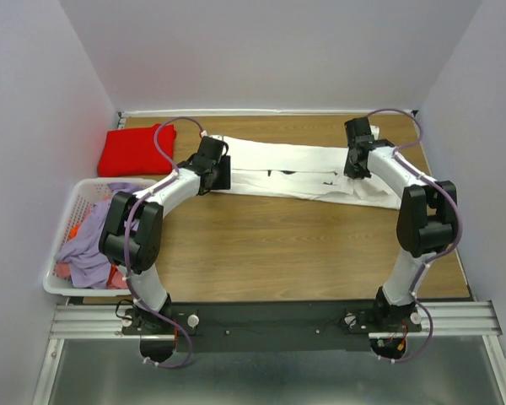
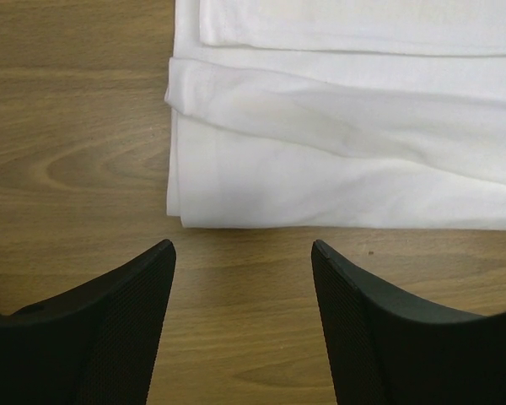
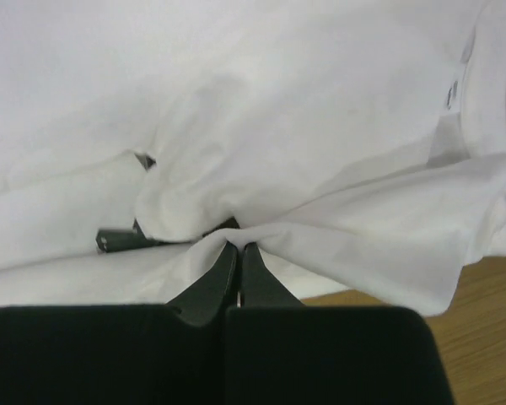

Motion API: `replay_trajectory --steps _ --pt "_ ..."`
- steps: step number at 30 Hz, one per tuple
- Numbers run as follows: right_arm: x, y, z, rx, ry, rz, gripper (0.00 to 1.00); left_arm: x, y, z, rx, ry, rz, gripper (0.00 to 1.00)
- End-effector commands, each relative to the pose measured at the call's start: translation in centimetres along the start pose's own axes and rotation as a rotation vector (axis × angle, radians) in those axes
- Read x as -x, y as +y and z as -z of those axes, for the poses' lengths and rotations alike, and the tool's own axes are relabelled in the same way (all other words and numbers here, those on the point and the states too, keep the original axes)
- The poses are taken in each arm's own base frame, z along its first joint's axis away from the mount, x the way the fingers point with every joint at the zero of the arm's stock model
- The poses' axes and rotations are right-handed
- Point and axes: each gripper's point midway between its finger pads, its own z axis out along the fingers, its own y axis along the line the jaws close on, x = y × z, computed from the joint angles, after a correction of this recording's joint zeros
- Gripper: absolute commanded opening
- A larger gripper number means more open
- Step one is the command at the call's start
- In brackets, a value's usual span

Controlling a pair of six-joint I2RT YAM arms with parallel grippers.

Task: Fold and stack the t-shirts
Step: Fold the tshirt

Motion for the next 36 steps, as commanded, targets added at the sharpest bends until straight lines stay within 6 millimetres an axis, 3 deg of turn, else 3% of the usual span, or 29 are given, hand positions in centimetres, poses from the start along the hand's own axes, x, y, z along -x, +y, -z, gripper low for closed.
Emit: replay_trajectory --steps 1,2,3,4,7,8,10,13,20,23,24,26,27,28,29,30,31,33,35,36 --pt "4.0 -1.0 -1.9 -0.1 -0.057 0.06 0.01 1.5 0.1 1.3 0.009 -0.045 -0.001 0.72" --pt "4.7 -0.9 -2.3 -0.105 -0.065 0.062 0.01 1.4 0.1 1.5 0.009 -0.045 -0.002 0.71" --pt "6.6 -0.7 -2.2 -0.102 -0.099 0.063 0.01 1.3 0.3 1.6 0.015 -0.047 0.003 0.71" --pt "6.5 -0.6 -3.4 -0.113 -0.082 0.078 0.02 1.4 0.3 1.8 0.015 -0.05 0.005 0.71" --pt "8.9 -0.5 -4.3 -0.117 -0.114 0.085 0.05 0.8 0.6 1.9 0.023 -0.04 0.003 0.71" --pt "8.8 -0.4 -5.4 -0.122 -0.1 0.093 0.05 0.7 0.6 1.9 0.026 -0.038 0.004 0.71" --pt "10.1 -0.2 -5.6 -0.122 -0.124 0.091 0.06 0.2 0.8 1.9 0.029 -0.029 0.006 0.71" --pt "10.4 -0.1 -6.9 -0.123 -0.115 0.094 0.1 -0.2 0.9 1.9 0.031 -0.024 0.013 0.7" --pt "12.4 0.2 -7.3 -0.078 -0.141 0.038 0.49 -0.6 0.8 1.4 0.029 -0.012 0.019 0.71" --pt "12.9 -0.9 -6.1 -0.076 -0.155 0.011 0.57 -0.1 0.7 1.1 0.03 -0.02 0.021 0.7" --pt "12.2 -1.9 -6.2 -0.083 -0.135 -0.012 0.58 0.1 0.6 0.8 0.03 -0.02 0.021 0.71" --pt "12.3 -3.2 -4.6 -0.047 -0.137 -0.068 0.58 0.5 0.3 0.5 0.026 -0.022 0.031 0.7" --pt "11.9 -4.8 -4.6 -0.016 -0.115 -0.143 0.58 0.8 0.1 0.0 0.019 -0.017 0.033 0.69" --pt "10.1 -6.0 -5.0 -0.005 -0.067 -0.183 0.58 0.8 -0.2 -0.2 0.013 -0.013 0.037 0.68" --pt "10.1 -7.0 -3.9 0.027 -0.079 -0.235 0.57 1.1 -0.3 -0.4 0.008 -0.014 0.04 0.68" --pt "9.7 -9.4 -4.0 0.037 -0.067 -0.334 0.57 1.4 -0.7 -0.8 -0.006 -0.015 0.043 0.66" --pt "6.8 -9.2 -4.5 0.112 0.007 -0.376 0.57 1.8 -0.9 -1.0 -0.012 -0.022 0.044 0.65" --pt "6.8 -10.6 -3.1 0.219 -0.019 -0.495 0.54 2.6 -1.3 -1.6 -0.021 -0.04 0.056 0.59" --pt "4.0 -11.4 -3.3 0.236 0.015 -0.54 0.51 2.8 -1.4 -2.2 -0.025 -0.037 0.055 0.56" --pt "3.7 -11.8 -2.7 0.255 0.006 -0.571 0.46 2.7 -1.5 -3.1 -0.025 -0.02 0.054 0.51"
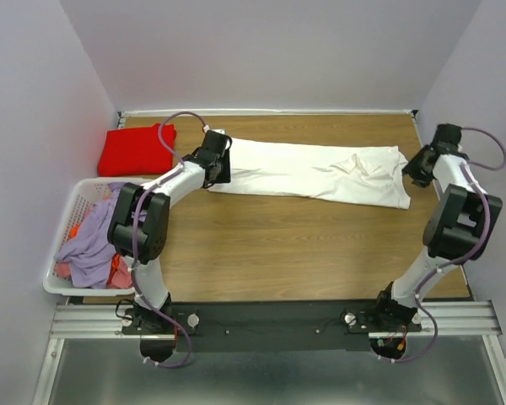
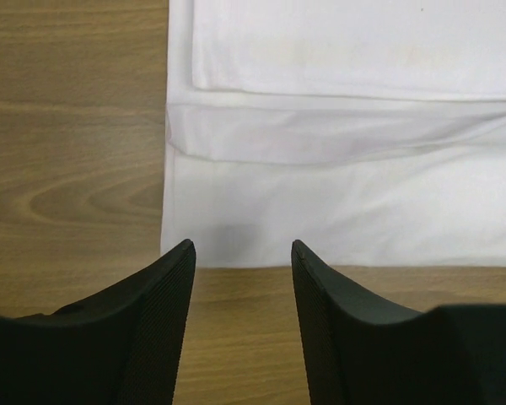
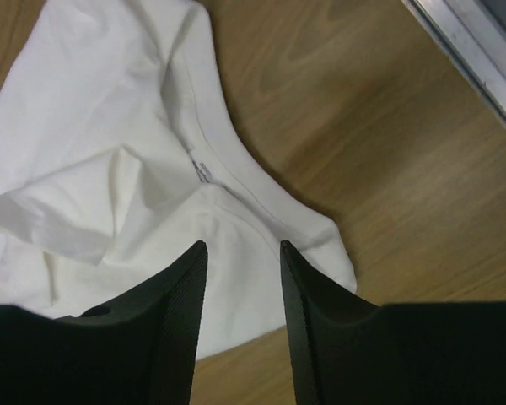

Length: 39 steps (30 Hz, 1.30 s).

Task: Fold and stack the t-shirts
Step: Fold the tshirt

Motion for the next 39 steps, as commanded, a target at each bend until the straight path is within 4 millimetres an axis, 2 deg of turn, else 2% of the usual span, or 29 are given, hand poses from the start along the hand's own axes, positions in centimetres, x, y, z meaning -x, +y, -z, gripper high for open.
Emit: replay_trajectory --steps 1,2,3,6,8,11,12,17,20,21,23,26,28,32,35,36,39 --pt "-2.9 1.4 1.5 0.217 0.062 -0.145 0.44 1.0 -0.7 -2.0 -0.024 0.002 0.019 0.49" --pt "-2.9 1.5 1.5 0.243 0.048 -0.154 0.43 0.9 -0.8 -2.3 -0.029 0.008 0.017 0.47" --pt "-4.4 0.8 1.2 0.258 0.089 -0.2 0.42 0.8 -0.9 -2.9 -0.028 0.017 0.015 0.43" --pt "-4.7 0.5 0.8 0.309 0.095 -0.265 0.36 0.8 -0.4 -3.6 -0.017 0.024 0.02 0.35" --pt "-5.3 0.0 0.1 0.307 0.101 -0.297 0.3 0.3 0.2 -4.4 -0.003 0.045 0.02 0.33" --pt "-6.4 -1.8 -1.1 0.257 0.117 -0.355 0.27 -1.2 0.9 -5.3 0.013 0.099 0.023 0.32" --pt "-7.0 -3.1 -1.7 0.221 0.125 -0.384 0.25 -1.9 1.5 -5.7 0.021 0.123 0.031 0.29" --pt "-10.1 -8.5 -2.9 0.08 0.152 -0.514 0.22 -4.7 3.5 -5.7 0.046 0.202 0.057 0.27" --pt "-10.7 -9.3 -2.7 0.074 0.159 -0.543 0.22 -6.9 4.9 -4.3 0.082 0.236 0.05 0.27" --pt "-10.9 -9.4 -2.7 0.07 0.164 -0.546 0.22 -7.0 5.0 -4.2 0.083 0.238 0.048 0.27" --pt "-10.6 -9.6 -2.2 0.063 0.144 -0.542 0.22 -8.4 5.8 -3.0 0.104 0.252 0.046 0.27" --pt "-10.1 -9.6 -1.5 0.06 0.121 -0.533 0.22 -9.4 6.6 -1.4 0.122 0.254 0.043 0.27" --pt "-9.9 -9.0 -0.9 0.099 0.122 -0.503 0.23 -9.1 6.7 -0.6 0.126 0.234 0.049 0.27" --pt "-9.7 -7.3 0.1 0.191 0.131 -0.428 0.24 -7.0 6.2 -0.7 0.108 0.176 0.058 0.33" --pt "-9.2 -4.9 1.1 0.252 0.12 -0.338 0.25 -5.8 5.6 -1.2 0.09 0.164 0.061 0.39" --pt "-9.2 -3.7 1.5 0.271 0.117 -0.296 0.29 -5.4 5.4 -1.4 0.085 0.159 0.064 0.41" --pt "-9.0 -1.8 2.4 0.285 0.103 -0.2 0.31 -5.1 5.3 -1.7 0.09 0.157 0.059 0.43"
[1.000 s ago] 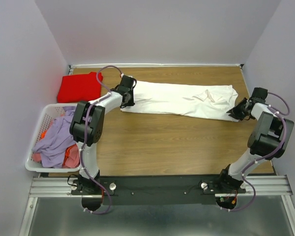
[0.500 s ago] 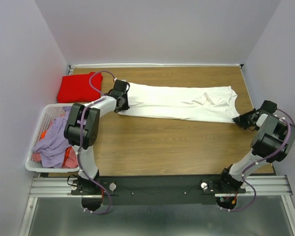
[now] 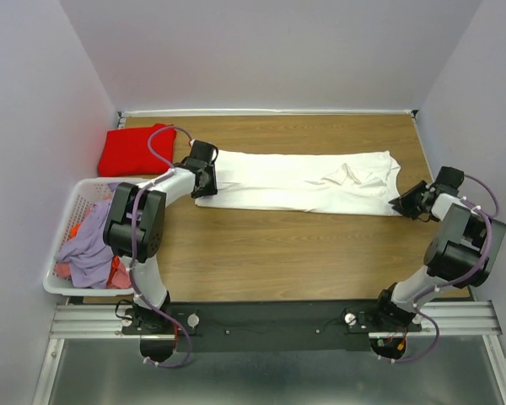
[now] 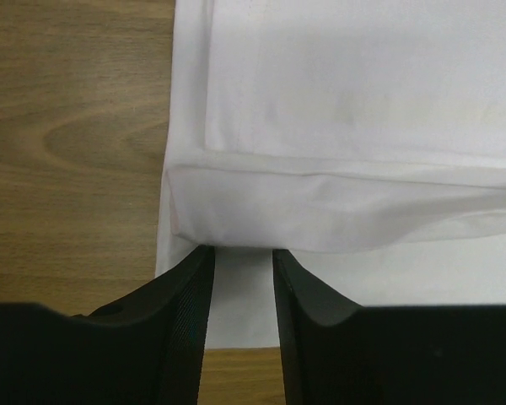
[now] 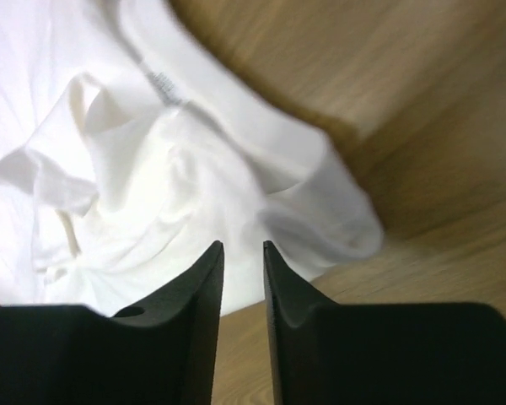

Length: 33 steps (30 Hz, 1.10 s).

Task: Fold and stack the t-shirts
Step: Fold the tshirt

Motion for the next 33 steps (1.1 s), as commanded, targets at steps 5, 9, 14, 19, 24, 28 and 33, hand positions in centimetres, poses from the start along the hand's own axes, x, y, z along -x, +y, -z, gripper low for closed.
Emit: replay_trajectory --steps 5,9,14,19,24,28,33 --pt "-0.9 4.4 1.7 0.034 -0.005 0.239 0.35 0.6 1.0 -1.3 0.071 0.03 -0.012 0.43" --pt "-1.5 5.4 1.9 0.057 0.008 0.281 0.35 1.6 0.9 -1.8 0.083 0.025 -0.004 0.43" --pt "-1.9 5.6 2.0 0.067 0.02 0.304 0.35 4.2 0.3 -2.5 0.094 0.006 -0.013 0.43" --pt "-2.4 5.3 1.8 0.068 0.037 0.311 0.35 7.5 -0.1 -3.7 0.097 -0.01 -0.013 0.43" --pt "-2.8 5.2 1.6 0.073 0.054 0.309 0.35 9.1 0.0 -5.4 0.098 -0.001 -0.003 0.43" --pt "-3.0 5.7 1.6 0.098 0.068 0.323 0.35 8.9 1.3 -5.9 0.085 0.007 0.06 0.43" --pt "-4.7 8.2 1.2 0.171 0.121 0.409 0.38 9.8 2.8 -3.4 0.026 -0.061 0.163 0.43"
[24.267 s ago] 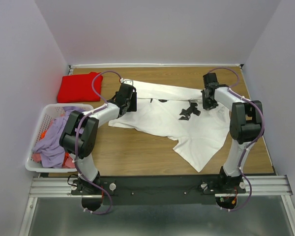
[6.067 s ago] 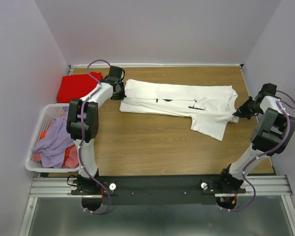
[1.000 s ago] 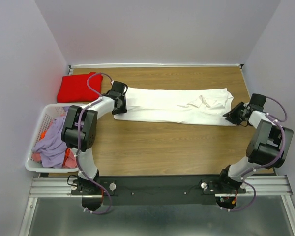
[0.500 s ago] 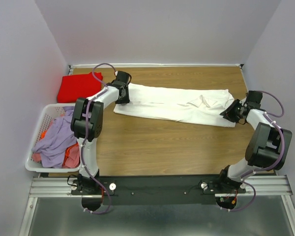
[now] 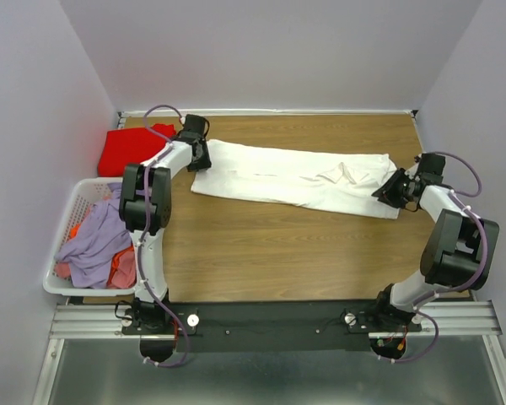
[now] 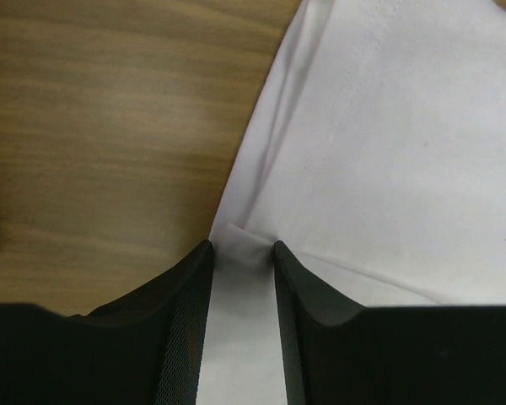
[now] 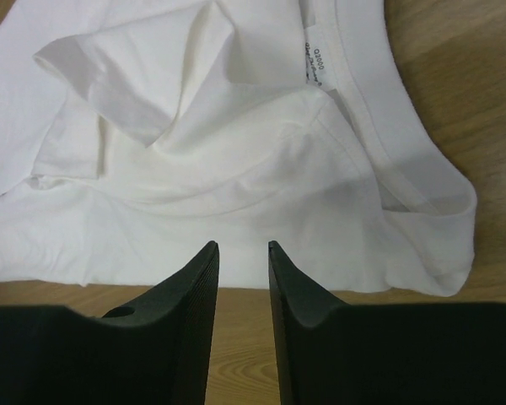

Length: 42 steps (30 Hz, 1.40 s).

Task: Fold and stack the t-shirts
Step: Fold the tshirt

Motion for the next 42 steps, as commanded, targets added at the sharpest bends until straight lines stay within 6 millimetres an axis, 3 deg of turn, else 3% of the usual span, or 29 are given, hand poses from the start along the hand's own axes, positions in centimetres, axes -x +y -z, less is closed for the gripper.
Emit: replay_trajectory --steps 1,5,6,7,12,18,24,30,33,36,39,42 --pt "-0.6 3.2 -0.6 0.088 0.048 0.106 0.38 0.0 1.1 2.4 -0.042 -0.016 0.066 0.44" --pt "-1.1 5.6 -1.4 0.142 0.068 0.139 0.38 -0.9 0.3 4.7 -0.099 -0.032 0.068 0.47" --pt "-1.4 5.8 -1.8 0.15 0.079 0.129 0.38 -0.7 0.2 5.7 -0.11 -0.053 0.071 0.48" --pt "-1.4 5.9 -2.0 0.155 0.082 0.101 0.38 -1.9 0.3 5.7 -0.108 -0.038 0.067 0.48" --pt "-1.9 5.1 -3.6 0.139 0.087 0.051 0.38 -3.9 0.6 6.8 -0.099 -0.031 0.04 0.48" --pt "-2.6 1.9 -5.3 0.008 0.095 0.015 0.38 -6.0 0.7 7.2 -0.086 -0.014 0.002 0.48" --pt "-2.9 -0.6 -6.2 -0.073 0.096 -0.012 0.38 -8.2 1.9 5.4 -0.029 0.026 -0.015 0.48" --pt "-2.7 -5.0 -5.6 -0.175 0.072 -0.138 0.38 -9.5 3.1 4.2 0.027 0.082 -0.016 0.46" --pt "-3.1 -8.2 -4.5 -0.229 0.06 -0.251 0.37 -11.6 3.6 4.9 0.03 0.132 -0.017 0.45" --pt "-3.2 -8.8 -3.6 -0.238 0.046 -0.271 0.38 -13.9 4.3 6.4 0.017 0.175 -0.02 0.44" --pt "-2.8 -7.5 -2.7 -0.182 0.042 -0.231 0.38 -13.3 4.6 8.3 0.01 0.141 -0.037 0.44" --pt "-1.2 -5.4 -1.7 -0.13 0.005 -0.179 0.39 -10.2 2.9 10.2 -0.051 0.062 -0.038 0.52"
